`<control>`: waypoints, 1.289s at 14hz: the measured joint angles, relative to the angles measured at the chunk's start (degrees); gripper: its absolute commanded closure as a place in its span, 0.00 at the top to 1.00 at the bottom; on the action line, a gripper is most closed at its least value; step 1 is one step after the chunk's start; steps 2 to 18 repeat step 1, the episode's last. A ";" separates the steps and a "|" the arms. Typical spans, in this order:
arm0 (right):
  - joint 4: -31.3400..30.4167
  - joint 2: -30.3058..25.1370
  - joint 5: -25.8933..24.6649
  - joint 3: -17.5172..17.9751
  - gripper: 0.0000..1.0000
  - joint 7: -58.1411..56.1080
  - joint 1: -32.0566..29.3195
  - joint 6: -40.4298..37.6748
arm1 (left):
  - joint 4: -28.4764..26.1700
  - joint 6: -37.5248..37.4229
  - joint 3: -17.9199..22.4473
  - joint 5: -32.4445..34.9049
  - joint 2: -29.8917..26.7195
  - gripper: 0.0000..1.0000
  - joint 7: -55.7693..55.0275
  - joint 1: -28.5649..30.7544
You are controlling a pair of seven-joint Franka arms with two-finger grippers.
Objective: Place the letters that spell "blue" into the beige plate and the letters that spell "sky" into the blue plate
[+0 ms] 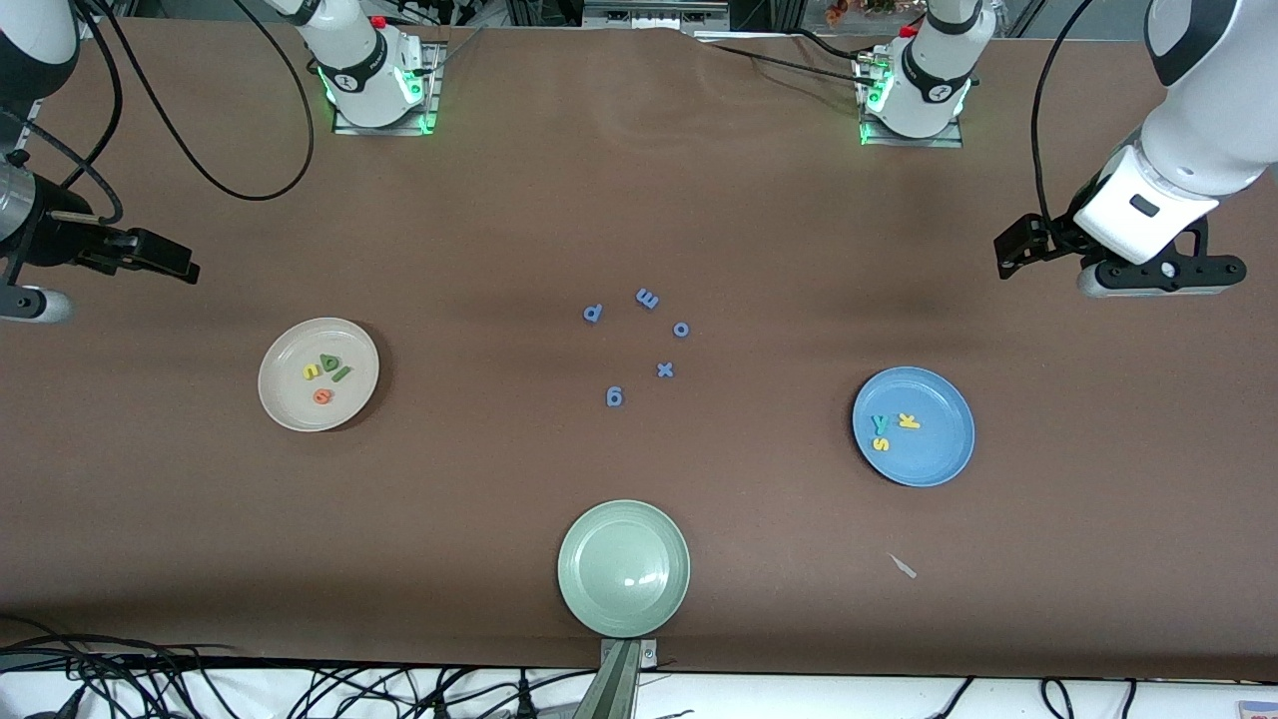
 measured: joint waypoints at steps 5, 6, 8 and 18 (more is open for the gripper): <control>-0.42 -0.16 0.00 0.06 1.00 0.00 -0.30 0.02 | 0.00 0.00 0.00 0.00 0.00 1.00 0.00 0.00; -0.42 -0.16 0.00 0.06 1.00 0.00 -0.30 0.02 | 0.00 0.00 0.00 0.00 0.00 1.00 0.00 0.00; -0.42 -0.16 0.00 0.06 1.00 0.00 -0.30 0.02 | 0.00 0.00 0.00 0.00 0.00 1.00 0.00 0.00; -0.42 -0.16 0.00 0.06 1.00 0.00 -0.30 0.02 | 0.00 0.00 0.00 0.00 0.00 1.00 0.00 0.00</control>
